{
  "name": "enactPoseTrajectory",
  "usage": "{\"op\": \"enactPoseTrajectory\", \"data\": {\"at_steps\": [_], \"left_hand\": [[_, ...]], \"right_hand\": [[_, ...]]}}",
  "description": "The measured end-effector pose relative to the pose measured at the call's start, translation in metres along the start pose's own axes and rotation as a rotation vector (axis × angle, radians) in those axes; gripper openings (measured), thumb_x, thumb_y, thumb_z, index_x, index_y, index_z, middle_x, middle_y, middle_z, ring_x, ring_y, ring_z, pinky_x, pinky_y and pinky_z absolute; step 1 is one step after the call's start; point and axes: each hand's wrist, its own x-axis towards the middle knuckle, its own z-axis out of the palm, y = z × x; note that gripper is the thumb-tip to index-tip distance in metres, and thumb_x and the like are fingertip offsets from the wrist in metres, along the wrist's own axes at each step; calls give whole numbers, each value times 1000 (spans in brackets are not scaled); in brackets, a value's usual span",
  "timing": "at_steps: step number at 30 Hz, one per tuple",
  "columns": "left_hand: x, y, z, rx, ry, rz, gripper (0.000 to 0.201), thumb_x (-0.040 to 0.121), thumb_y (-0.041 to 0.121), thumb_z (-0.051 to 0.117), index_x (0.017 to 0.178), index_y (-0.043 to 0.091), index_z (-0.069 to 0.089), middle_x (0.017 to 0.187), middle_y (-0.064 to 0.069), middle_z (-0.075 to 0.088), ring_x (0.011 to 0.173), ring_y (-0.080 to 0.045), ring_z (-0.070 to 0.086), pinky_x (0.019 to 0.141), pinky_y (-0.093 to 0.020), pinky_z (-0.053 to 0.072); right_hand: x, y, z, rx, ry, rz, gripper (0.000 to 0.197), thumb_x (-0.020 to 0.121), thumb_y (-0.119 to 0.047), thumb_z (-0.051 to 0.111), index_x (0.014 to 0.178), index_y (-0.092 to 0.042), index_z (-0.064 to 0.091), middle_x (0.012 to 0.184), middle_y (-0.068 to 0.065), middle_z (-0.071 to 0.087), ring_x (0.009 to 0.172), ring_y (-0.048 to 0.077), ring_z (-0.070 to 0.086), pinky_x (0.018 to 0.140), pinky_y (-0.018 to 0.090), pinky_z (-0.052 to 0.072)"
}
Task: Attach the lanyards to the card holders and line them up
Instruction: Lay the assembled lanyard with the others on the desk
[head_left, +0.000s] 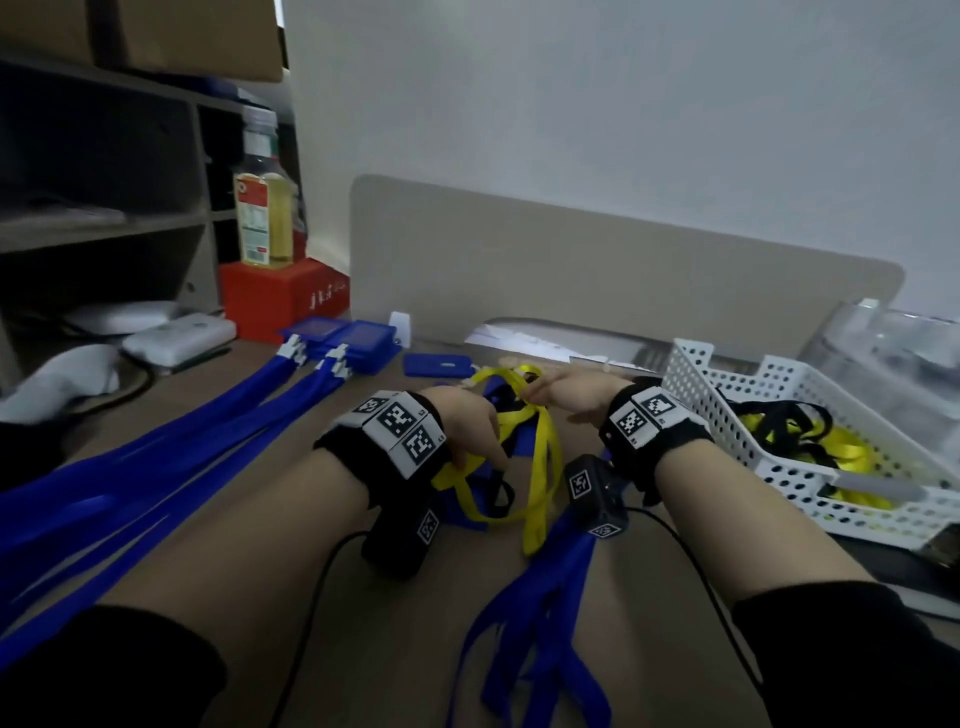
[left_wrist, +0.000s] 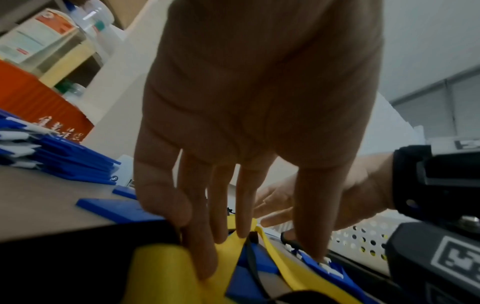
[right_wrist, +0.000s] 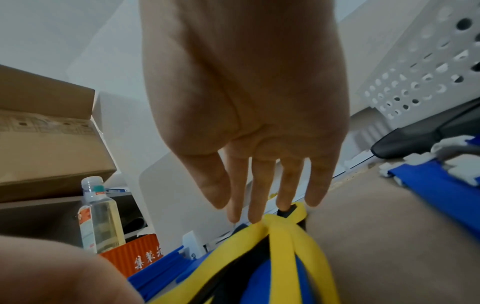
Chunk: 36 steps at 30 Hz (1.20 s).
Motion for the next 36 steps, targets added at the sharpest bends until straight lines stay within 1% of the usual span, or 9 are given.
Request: {"op": "enactPoseTrajectory", "data": {"at_steps": [4, 7, 17, 20, 23, 27, 30, 33, 36], "left_hand": [[13, 2, -1, 155, -31, 7, 67, 81, 56, 66, 133, 16, 52, 129, -4, 58, 99, -18, 58, 63, -24, 47], [22, -1, -4, 242, -34, -11, 78, 74, 65, 67, 133, 17, 53, 131, -3, 56, 112, -21, 55, 77, -29, 47], [39, -11, -15, 260, -102, -41, 52, 82, 42, 70, 124, 13, 59, 119, -6, 62, 98, -21, 60, 70, -28, 48], [43, -13, -15, 204, -69, -7, 33, 91, 32, 60, 116, 12, 65, 99, -5, 63, 76, -18, 54, 60, -25, 43], [45, -14, -19, 106, -48, 42, 27, 96, 23, 48, 118, 18, 64, 94, 1, 58, 67, -11, 50, 55, -21, 41], [51, -18, -30, -3, -200, 141, 28, 91, 23, 61, 119, 27, 64, 109, 4, 65, 87, -6, 59, 71, -22, 51], [55, -29, -41, -38, -319, 134, 33, 89, 11, 63, 120, 25, 65, 111, 10, 68, 107, -8, 60, 92, -32, 53], [54, -41, -51, -91, -309, 88, 34, 95, -1, 44, 116, 11, 67, 115, 1, 69, 99, -8, 64, 61, -15, 52], [53, -48, -55, -189, -219, -6, 38, 97, -3, 32, 113, 4, 67, 112, -8, 70, 80, -13, 65, 45, -14, 45]], "right_hand": [[4, 4, -5, -112, -65, 50, 32, 94, -27, 55, 126, -25, 60, 138, -1, 51, 130, 22, 44, 98, 36, 46], [6, 0, -7, -208, -92, 35, 39, 98, -27, 50, 137, -20, 51, 147, 2, 41, 136, 22, 36, 108, 32, 35], [34, 3, -5, -235, -139, 41, 37, 85, -18, 68, 121, -21, 62, 129, 7, 58, 120, 24, 53, 103, 38, 44], [39, 2, -12, -169, -147, 63, 23, 92, -26, 57, 109, -13, 66, 100, 6, 67, 84, 17, 60, 81, 32, 53], [47, -5, -17, -46, -229, 118, 28, 100, -38, 45, 107, -15, 59, 77, -2, 56, 56, 8, 43, 47, 16, 37], [70, -6, -17, -22, -45, 29, 22, 94, -41, 55, 97, -21, 64, 66, -3, 55, 52, 10, 41, 38, 16, 33], [85, -14, -8, -20, -19, -157, 21, 88, -28, 68, 108, -20, 67, 85, -4, 63, 75, 10, 58, 62, 17, 47], [86, -38, 6, -312, -137, -277, 52, 86, -27, 70, 134, -23, 52, 130, -4, 55, 119, 14, 50, 93, 20, 36], [89, -59, 26, -579, -220, -355, 61, 89, -26, 65, 144, -24, 39, 146, -1, 43, 133, 20, 38, 100, 23, 30]]}}
